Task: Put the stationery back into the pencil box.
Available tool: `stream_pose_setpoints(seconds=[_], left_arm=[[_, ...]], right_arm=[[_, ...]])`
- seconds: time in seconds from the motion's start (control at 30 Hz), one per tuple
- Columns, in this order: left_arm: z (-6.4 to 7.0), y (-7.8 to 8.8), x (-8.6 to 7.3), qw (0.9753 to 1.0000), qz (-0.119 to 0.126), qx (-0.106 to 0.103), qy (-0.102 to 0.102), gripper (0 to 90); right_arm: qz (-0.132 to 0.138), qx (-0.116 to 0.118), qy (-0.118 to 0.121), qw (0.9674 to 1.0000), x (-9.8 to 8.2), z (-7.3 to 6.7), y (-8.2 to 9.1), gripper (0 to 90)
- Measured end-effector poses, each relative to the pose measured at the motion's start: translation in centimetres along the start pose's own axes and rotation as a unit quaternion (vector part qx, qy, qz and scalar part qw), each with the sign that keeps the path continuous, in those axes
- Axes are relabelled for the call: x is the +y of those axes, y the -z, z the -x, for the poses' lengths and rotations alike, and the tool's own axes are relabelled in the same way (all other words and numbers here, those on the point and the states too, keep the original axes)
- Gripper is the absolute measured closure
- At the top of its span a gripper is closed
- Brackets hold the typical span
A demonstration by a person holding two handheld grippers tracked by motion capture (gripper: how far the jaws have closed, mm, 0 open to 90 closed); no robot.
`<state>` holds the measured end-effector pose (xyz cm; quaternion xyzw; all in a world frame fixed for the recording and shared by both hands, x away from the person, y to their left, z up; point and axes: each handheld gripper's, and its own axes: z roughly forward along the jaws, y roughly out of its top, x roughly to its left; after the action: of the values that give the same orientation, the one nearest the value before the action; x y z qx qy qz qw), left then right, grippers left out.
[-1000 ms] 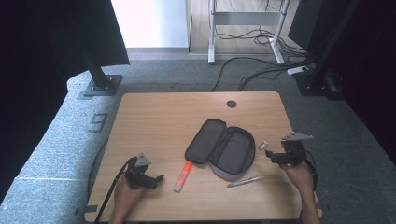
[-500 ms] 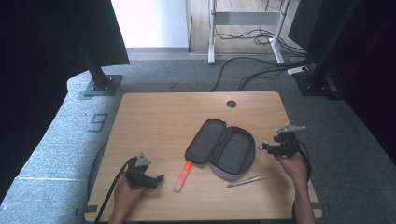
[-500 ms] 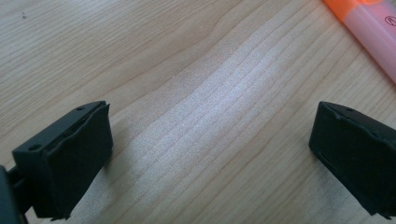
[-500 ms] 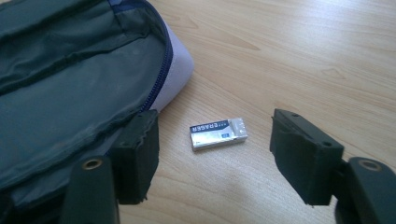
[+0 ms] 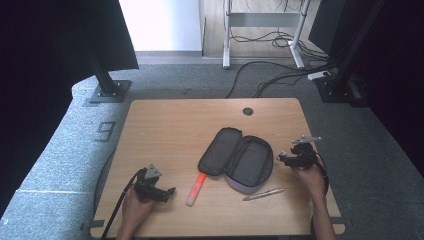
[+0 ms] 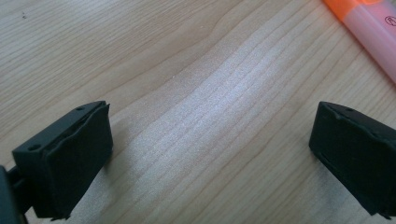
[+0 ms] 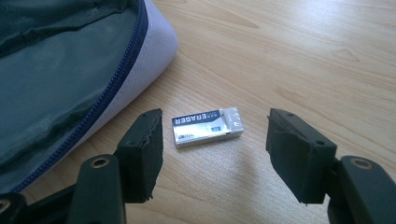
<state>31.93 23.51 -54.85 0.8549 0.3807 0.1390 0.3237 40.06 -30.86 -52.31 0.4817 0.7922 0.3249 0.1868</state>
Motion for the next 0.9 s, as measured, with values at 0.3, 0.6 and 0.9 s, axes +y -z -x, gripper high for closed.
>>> stream_pose_setpoints(seconds=[0.3, 0.6, 0.9], left_arm=[[0.0, 0.0, 0.0, 1.0000, 0.000, -0.001, -0.002, 0.0], [-0.1, 0.0, 0.1, 1.0000, 0.000, -0.002, -0.002, 0.0], [-0.1, 0.0, 0.1, 1.0000, 0.000, -0.002, -0.002, 0.0]], right_arm=[[-0.002, 0.003, 0.001, 1.0000, -0.2, 0.1, -1.0, 35.6], [-0.008, 0.006, 0.009, 0.9999, -0.3, 0.1, -1.8, 38.5], [-0.006, 0.010, 0.004, 0.9999, -0.4, 0.2, -2.2, 46.2]])
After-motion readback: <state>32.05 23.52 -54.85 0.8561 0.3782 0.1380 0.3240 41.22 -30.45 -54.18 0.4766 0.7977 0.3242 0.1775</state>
